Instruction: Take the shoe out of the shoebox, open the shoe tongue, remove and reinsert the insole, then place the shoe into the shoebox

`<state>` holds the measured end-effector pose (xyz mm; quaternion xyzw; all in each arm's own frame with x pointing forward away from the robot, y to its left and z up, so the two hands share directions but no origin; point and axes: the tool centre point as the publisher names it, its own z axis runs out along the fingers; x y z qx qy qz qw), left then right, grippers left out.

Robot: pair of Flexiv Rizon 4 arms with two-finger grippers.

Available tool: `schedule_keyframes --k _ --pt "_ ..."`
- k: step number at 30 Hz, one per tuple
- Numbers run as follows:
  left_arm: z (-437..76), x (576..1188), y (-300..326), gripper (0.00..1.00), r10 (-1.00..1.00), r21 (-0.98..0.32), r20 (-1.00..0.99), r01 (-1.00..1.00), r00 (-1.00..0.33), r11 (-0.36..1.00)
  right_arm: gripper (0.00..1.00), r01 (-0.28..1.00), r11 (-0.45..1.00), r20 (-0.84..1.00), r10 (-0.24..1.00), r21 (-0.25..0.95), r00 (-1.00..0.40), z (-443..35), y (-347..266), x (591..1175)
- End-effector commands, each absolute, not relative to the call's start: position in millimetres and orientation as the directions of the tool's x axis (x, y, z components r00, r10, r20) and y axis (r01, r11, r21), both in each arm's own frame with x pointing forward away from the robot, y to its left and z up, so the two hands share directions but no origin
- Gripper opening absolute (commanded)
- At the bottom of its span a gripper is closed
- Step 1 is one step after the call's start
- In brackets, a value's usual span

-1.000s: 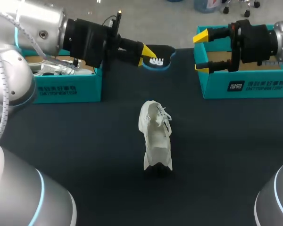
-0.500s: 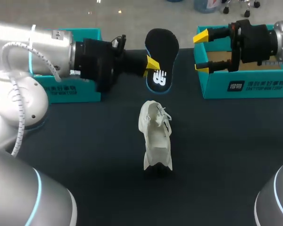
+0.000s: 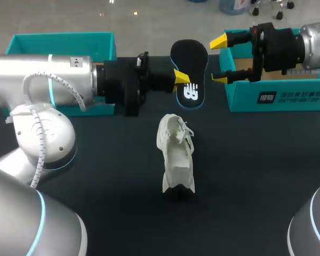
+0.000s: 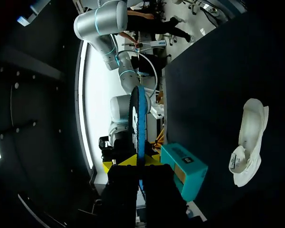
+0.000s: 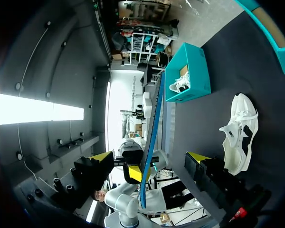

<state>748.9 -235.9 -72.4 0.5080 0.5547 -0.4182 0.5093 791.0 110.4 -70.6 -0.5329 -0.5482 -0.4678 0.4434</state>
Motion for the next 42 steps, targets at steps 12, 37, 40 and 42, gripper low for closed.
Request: schedule_keyframes --k 12,37,40,42 --pt "-73 757 -250 0.0 0.122 0.053 -0.992 0.989 0.036 0.14 0.0 0.999 0.025 0.988 0.152 0.03 -0.033 -76 129 797" --pt "-72 751 -241 1.0 0.239 0.041 -0.971 0.993 0.014 0.11 0.0 1.0 -0.001 0.994 0.107 0.03 -0.03 -86 127 795" --pt "-67 752 -232 1.0 0.306 0.039 -0.952 0.996 0.011 0.084 0.0 1.0 -0.005 0.99 0.14 0.024 -0.023 -94 125 797" --pt "-64 754 -226 1.0 0.357 0.023 -0.934 0.997 -0.003 0.069 0.0 1.0 -0.006 0.989 0.145 0.015 -0.014 -98 125 797"
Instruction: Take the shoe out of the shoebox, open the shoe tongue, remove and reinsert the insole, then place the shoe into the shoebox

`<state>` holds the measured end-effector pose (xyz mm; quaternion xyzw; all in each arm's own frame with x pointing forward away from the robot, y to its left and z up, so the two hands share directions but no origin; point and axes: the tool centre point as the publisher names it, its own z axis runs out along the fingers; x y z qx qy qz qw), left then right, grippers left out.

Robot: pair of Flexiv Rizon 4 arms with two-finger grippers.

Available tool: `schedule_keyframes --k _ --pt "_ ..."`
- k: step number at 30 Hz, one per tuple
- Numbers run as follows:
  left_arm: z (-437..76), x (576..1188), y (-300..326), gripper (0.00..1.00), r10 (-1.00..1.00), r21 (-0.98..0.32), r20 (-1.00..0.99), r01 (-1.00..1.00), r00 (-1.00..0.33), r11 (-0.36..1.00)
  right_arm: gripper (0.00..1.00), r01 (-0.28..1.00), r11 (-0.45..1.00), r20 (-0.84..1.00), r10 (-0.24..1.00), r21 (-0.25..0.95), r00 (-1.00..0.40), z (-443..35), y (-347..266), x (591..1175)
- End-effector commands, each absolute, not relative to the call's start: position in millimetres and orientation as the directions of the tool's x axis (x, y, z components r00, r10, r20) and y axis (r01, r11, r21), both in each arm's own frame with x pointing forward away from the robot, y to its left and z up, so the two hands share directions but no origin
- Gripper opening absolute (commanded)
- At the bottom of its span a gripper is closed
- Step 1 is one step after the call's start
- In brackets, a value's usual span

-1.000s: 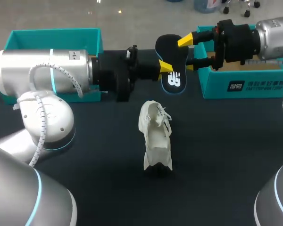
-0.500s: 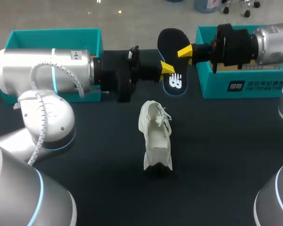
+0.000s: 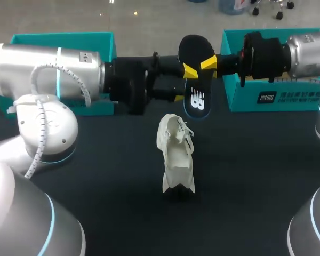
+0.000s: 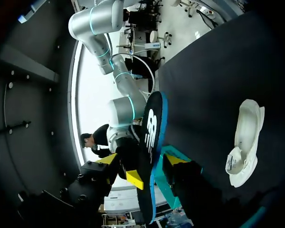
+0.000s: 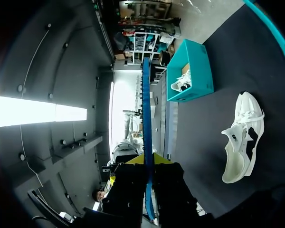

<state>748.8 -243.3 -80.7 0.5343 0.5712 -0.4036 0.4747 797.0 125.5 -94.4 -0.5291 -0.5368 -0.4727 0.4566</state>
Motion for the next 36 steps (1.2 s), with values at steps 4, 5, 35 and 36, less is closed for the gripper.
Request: schedule_keyframes --k 4,5,35,36 --pt "-61 760 -213 1.0 0.463 -0.011 -0.886 0.998 -0.037 0.059 0.0 1.0 -0.003 0.985 0.174 0.002 -0.001 -107 127 798" --pt "-60 761 -210 1.0 0.497 -0.025 -0.867 0.998 -0.05 0.055 0.0 1.0 -0.002 0.984 0.176 0.001 0.0 -109 127 798" --pt "-34 778 -194 1.0 0.904 -0.068 -0.411 0.993 -0.116 0.096 0.0 0.999 0.021 0.975 0.219 -0.029 0.024 -129 138 793" --pt "-34 778 -194 1.0 0.904 -0.068 -0.411 0.993 -0.116 0.096 0.0 0.999 0.019 0.975 0.221 -0.029 0.024 -129 137 793"
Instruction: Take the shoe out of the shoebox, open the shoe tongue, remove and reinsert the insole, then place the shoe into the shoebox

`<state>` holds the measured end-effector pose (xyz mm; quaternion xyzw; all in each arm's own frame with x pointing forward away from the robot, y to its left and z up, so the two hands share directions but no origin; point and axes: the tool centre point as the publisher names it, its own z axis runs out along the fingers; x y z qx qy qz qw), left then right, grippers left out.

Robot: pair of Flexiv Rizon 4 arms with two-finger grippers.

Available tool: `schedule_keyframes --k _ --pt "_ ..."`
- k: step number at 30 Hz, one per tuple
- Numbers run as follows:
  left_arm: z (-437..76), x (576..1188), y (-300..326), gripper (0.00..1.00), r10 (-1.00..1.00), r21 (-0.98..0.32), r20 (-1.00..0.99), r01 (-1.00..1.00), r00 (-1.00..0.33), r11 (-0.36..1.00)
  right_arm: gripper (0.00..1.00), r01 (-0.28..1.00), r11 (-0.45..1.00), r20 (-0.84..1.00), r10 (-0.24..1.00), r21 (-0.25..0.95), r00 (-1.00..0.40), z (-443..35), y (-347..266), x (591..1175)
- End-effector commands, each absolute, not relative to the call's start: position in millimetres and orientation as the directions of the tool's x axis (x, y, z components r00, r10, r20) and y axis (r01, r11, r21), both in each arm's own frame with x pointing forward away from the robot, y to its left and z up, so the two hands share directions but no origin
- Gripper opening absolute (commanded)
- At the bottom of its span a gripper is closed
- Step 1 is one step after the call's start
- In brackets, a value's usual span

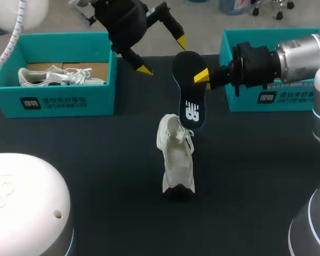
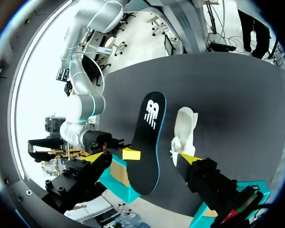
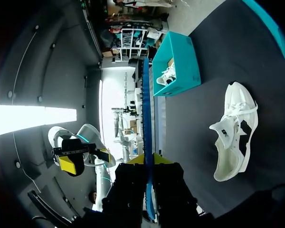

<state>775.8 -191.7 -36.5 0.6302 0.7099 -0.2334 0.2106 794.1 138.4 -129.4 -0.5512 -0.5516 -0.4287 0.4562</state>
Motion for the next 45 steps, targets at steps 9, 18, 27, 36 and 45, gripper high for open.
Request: schedule_keyframes --k 9,18,27,36,45 --pt "-37 784 -194 1.0 0.921 -0.059 -0.364 0.991 -0.136 0.123 0.0 0.999 0.024 0.973 0.23 -0.037 0.031 -132 140 789" --pt "-35 799 -205 1.0 0.96 -0.012 -0.273 0.998 -0.056 0.055 0.0 0.998 0.035 0.974 0.224 -0.043 0.034 -133 146 784" --pt "-32 803 -213 1.0 0.977 -0.038 -0.209 0.999 -0.036 0.028 0.0 0.998 0.037 0.975 0.22 -0.046 0.037 -135 150 781" --pt "-34 800 -226 1.0 0.99 -0.009 -0.14 1.0 0.017 -0.018 0.0 0.998 0.045 0.975 0.219 -0.053 0.042 -137 153 781" --pt "-34 799 -228 1.0 0.99 -0.002 -0.141 1.0 0.017 -0.018 0.0 0.997 0.052 0.975 0.22 -0.053 0.041 -137 153 781"
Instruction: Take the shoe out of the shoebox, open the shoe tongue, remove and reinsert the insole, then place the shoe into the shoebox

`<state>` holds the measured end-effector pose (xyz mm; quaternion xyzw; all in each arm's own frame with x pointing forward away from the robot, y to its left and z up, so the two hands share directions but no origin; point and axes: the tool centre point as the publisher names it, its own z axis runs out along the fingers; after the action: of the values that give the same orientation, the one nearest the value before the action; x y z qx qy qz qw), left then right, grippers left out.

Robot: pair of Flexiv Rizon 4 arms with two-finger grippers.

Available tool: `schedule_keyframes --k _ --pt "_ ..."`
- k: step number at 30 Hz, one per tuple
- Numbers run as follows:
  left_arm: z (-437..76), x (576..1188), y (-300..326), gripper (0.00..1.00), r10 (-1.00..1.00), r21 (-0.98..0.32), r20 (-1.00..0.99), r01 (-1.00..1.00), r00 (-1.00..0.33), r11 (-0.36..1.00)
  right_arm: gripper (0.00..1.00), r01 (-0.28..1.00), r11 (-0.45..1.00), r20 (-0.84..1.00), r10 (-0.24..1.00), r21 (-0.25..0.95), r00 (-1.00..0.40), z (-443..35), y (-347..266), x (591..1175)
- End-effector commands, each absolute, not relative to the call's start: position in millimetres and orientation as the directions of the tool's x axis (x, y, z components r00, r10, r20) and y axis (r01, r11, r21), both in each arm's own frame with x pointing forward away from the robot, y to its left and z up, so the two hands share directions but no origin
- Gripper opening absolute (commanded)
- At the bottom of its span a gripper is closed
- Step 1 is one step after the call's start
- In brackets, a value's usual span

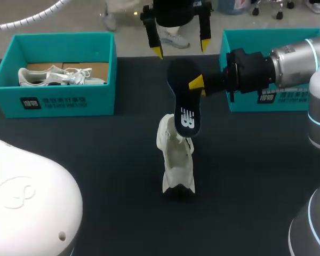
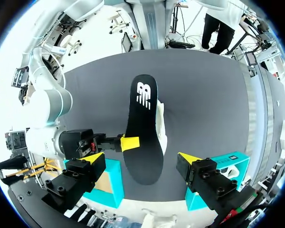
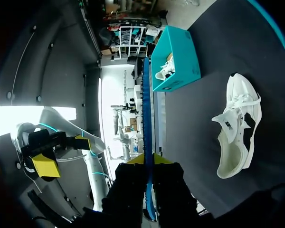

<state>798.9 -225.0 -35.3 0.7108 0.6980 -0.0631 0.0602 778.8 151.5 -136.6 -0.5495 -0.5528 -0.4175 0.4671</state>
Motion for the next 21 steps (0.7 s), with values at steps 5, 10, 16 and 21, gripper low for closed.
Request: schedule_keyframes --k 5,10,16,21 --pt "-34 798 -229 1.0 0.99 0.0 -0.139 1.0 0.021 -0.022 0.0 0.997 0.054 0.975 0.219 -0.051 0.038 -136 153 781" --pt "-35 797 -229 1.0 0.991 0.001 -0.135 1.0 0.02 -0.02 0.0 0.997 0.055 0.975 0.221 -0.052 0.039 -136 151 780" --pt "-35 793 -226 1.0 0.975 0.015 -0.222 1.0 0.024 -0.021 0.0 0.997 0.057 0.974 0.221 -0.056 0.042 -137 149 779" --pt "-38 789 -212 1.0 0.915 0.039 -0.403 0.999 0.032 -0.018 0.0 0.997 0.055 0.974 0.223 -0.059 0.045 -138 147 779"
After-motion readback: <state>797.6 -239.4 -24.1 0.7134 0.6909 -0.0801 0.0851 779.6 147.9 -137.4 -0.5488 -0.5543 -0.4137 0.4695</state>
